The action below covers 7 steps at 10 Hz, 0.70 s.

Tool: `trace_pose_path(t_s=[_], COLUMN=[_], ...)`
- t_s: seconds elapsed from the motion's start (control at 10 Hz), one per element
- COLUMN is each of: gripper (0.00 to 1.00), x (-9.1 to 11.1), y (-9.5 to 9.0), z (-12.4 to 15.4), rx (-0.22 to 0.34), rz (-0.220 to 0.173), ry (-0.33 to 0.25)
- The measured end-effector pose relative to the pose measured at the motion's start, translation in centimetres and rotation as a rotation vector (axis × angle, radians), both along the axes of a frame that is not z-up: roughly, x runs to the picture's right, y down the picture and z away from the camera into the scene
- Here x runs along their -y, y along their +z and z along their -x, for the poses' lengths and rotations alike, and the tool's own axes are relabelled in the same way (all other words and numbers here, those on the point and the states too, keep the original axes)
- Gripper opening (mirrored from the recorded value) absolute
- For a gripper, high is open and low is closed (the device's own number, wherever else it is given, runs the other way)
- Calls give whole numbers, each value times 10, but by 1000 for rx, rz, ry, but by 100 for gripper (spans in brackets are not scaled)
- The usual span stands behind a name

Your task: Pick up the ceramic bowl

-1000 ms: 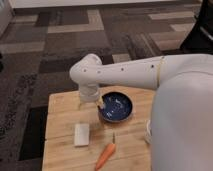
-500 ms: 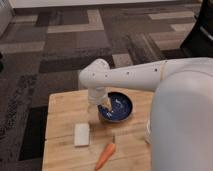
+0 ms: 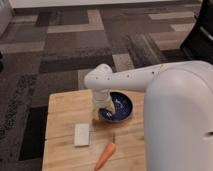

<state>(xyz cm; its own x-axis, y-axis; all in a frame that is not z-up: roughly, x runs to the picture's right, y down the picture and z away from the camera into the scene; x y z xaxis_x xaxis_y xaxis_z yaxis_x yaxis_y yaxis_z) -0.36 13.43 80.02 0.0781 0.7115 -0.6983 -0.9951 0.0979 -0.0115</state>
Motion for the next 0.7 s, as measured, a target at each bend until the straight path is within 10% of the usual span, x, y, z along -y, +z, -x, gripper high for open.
trace_pose_path(t_s=[0.2,0.7], gripper=[59,0], x=[-1,18], y=[10,4], z=[-3,7], rx=[-16,-48], rz=[2,-64], ry=[-7,-47])
